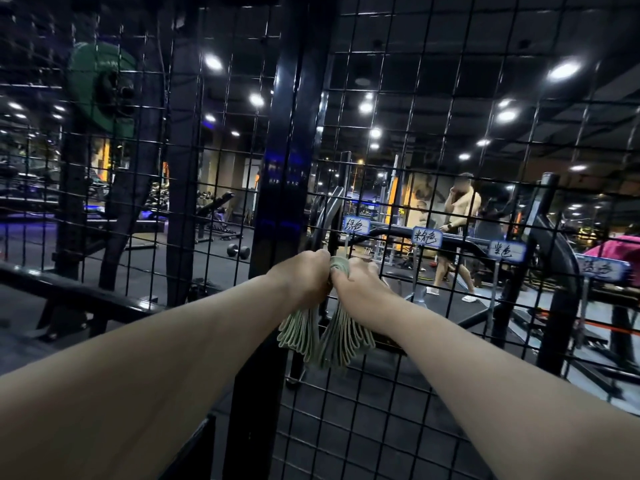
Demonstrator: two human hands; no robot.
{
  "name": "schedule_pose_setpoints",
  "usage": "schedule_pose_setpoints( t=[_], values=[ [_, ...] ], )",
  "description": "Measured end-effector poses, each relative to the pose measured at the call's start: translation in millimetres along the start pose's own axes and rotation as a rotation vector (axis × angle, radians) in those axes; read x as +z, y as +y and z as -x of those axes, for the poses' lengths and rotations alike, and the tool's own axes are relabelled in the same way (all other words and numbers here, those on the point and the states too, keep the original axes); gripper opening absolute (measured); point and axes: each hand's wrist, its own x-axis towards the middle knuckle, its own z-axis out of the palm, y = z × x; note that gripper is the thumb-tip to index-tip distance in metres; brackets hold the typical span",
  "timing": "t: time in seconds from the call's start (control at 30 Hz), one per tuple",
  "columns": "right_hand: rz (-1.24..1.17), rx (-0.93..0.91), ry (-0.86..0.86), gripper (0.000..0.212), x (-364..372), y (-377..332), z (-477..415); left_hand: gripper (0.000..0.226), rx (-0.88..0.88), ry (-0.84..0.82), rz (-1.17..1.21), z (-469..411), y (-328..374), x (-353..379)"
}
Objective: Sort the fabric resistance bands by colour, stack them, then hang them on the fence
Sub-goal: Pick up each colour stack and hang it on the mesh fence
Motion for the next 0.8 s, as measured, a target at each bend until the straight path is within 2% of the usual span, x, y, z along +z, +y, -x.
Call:
schedule_pose_setpoints(
  t=[0.17, 0.27, 0.37, 0.5, 0.7, 0.73, 0.8],
  values=[
    [-0.02, -0.053, 0.076, 0.038, 5.3, 7.2, -5.3, 0.013, 0.056, 0.085, -0.069, 1.1, -1.5, 1.3],
    [-0.055, -0.077, 0.135, 0.039, 11.1, 9.2, -2.8, 0.008, 0.023, 0.059, 0.045, 4.2, -3.6, 8.4],
    [-0.11, -0.061, 0.138, 0.033, 16.5, 12.6, 0.2, 0.02, 0.007, 0.037, 0.088, 6.1, -5.1, 11.6],
    [-0.176, -0.064, 0.119, 0.043, 22.6, 17.8, 3.5, 0.026, -0.06, 0.002, 0.211, 8.2, -9.2, 10.0],
    [-0.202, -0.006, 0.196, 0.041, 23.3, 11.9, 5.7, 0.008, -0.05, 0.103, 0.287, 5.2, -6.4, 12.6],
    [-0.193, 0.004, 0.203, 0.041, 23.7, 9.9, 5.2, 0.009, -0.065, 0.087, 0.343, 3.5, -6.9, 13.2],
    [-0.151, 0.005, 0.202, 0.042, 25.4, 8.3, 4.6, 0.027, -0.085, 0.041, 0.452, 5.2, -8.1, 13.0]
  ],
)
